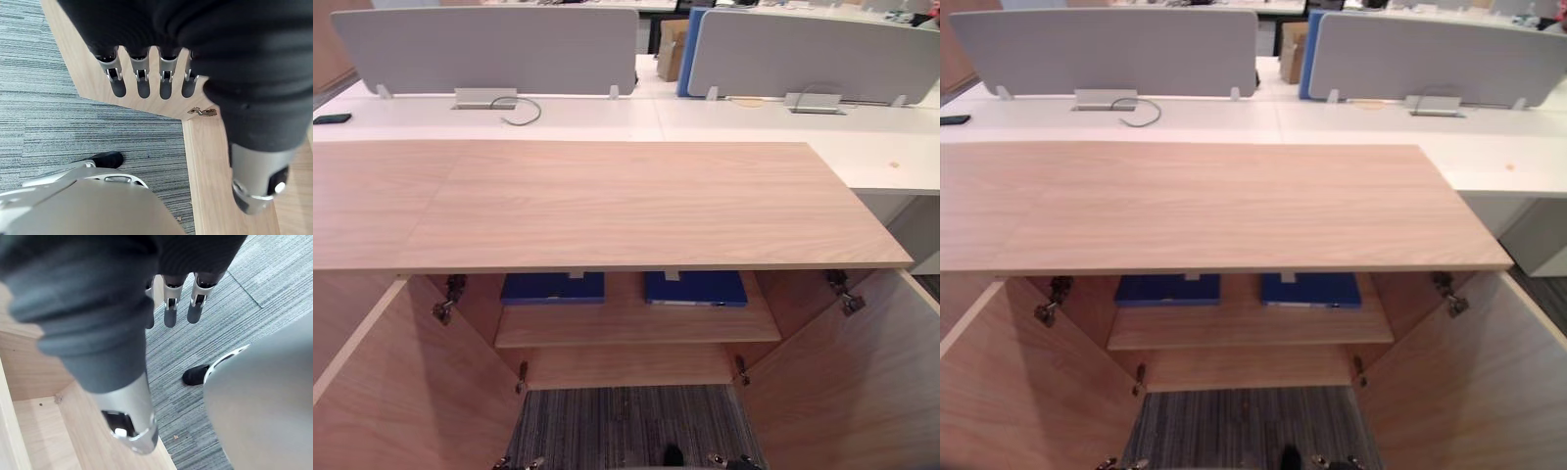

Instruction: Walk over to the cabinet, pick up the folder, carry it to the office cabinet, place the folder inside the office cabinet, then close the office cabinet door

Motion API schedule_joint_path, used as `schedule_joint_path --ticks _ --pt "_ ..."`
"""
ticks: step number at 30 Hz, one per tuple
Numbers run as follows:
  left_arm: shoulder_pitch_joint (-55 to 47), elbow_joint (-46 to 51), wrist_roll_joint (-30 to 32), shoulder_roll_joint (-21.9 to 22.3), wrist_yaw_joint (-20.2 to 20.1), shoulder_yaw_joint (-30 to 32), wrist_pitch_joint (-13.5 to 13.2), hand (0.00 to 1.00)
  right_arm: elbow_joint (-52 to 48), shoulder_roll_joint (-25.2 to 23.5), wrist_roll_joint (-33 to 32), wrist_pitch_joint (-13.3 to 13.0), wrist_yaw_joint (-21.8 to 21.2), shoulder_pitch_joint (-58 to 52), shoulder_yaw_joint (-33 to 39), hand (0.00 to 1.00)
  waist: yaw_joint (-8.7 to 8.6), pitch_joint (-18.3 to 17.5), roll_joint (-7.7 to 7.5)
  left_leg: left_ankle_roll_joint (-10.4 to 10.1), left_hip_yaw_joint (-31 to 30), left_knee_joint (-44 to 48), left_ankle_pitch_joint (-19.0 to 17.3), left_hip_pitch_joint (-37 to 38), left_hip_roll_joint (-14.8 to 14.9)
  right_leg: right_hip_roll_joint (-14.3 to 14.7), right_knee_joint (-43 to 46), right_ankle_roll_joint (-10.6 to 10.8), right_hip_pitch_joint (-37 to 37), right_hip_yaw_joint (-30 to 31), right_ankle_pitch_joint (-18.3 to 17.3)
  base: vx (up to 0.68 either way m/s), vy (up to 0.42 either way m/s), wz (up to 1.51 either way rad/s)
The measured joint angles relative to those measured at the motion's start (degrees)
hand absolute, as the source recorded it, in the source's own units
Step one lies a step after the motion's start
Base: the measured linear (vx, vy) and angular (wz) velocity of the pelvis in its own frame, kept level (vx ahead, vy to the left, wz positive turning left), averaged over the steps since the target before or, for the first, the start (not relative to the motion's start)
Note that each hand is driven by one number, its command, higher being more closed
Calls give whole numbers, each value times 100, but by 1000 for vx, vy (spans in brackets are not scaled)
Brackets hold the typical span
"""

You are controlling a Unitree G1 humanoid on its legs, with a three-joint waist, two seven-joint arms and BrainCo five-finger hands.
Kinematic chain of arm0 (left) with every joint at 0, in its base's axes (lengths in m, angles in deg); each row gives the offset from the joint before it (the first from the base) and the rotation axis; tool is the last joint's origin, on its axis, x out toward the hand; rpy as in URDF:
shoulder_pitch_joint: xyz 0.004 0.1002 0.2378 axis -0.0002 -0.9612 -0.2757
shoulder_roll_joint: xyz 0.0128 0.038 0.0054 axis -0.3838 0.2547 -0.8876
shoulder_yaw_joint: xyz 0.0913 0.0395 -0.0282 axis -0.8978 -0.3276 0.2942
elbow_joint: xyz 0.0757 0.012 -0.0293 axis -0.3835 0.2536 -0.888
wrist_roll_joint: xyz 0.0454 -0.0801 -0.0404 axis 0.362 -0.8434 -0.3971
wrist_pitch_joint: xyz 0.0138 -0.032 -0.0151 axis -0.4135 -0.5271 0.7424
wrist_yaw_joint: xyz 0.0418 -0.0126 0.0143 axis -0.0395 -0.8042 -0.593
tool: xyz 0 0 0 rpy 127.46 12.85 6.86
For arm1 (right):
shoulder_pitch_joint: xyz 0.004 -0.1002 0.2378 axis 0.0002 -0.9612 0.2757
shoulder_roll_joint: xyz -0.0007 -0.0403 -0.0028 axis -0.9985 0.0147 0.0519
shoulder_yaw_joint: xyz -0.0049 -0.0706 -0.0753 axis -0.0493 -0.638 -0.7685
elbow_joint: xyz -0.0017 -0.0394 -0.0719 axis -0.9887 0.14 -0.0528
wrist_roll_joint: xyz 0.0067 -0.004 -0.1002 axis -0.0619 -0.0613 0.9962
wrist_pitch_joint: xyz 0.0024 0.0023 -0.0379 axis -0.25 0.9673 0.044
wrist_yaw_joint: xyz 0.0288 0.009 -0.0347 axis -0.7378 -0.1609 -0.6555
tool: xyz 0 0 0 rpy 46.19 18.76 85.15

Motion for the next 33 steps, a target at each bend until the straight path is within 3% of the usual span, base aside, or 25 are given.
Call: schedule_joint_path --ticks 4,8,12,14,17,22,27,32,33 --pt "33 -3 -12 -12 -2 -122 -1 0 2 2 -98 -30 -17 -17 31 0 -9 63 46 26 6 383 -195 -34 49 11 15 1 116 36 -7 -2 9 -5" --pt "3 2 -61 131 0 -80 -11 0 -10 104 -199 -74 -49 9 47 0 36 218 297 -11 34 1712 -945 -265 361 201 54 -1 260 372 -49 -65 65 -35" --pt "-1 20 -146 250 -8 274 -30 0 -63 122 -219 -103 -51 45 49 0 91 343 325 12 -489 2036 -1310 -413 227 239 29 -11 178 677 -24 -105 95 -35" --pt "-34 26 -171 262 -11 314 -40 0 -75 121 -199 -101 -73 43 42 0 91 337 303 93 -737 1934 -1375 -369 -7 177 6 -10 153 775 -26 -92 148 -19" --pt "-247 18 -148 280 -28 369 -39 0 -161 118 -197 -102 -81 -33 -7 0 85 229 290 133 -622 1590 -1335 -185 -105 139 3 -10 107 879 -26 13 64 -29" --pt "-324 -46 -2 276 -105 355 -40 0 -116 125 -195 -103 -131 -62 1 0 80 91 309 141 -655 919 -1107 152 -97 312 36 -2 -12 1011 6 175 -23 -27" --pt "-275 -139 -4 264 -125 354 -44 0 -78 134 -190 -117 -168 -58 1 0 31 64 350 144 -604 776 -1098 418 -97 403 38 -5 15 1164 4 128 14 -35" --pt "-1 -133 -5 258 -126 371 -93 0 -243 155 -182 -121 -174 10 -210 0 35 321 291 309 -56 923 -1203 584 -231 406 488 1 -256 1375 24 -69 87 -54" --pt "46 -126 -21 269 -126 427 -95 0 -348 125 -173 -122 -177 36 -256 0 70 390 285 376 283 995 -1258 542 -227 486 665 -65 -527 1258 224 -263 55 -109"
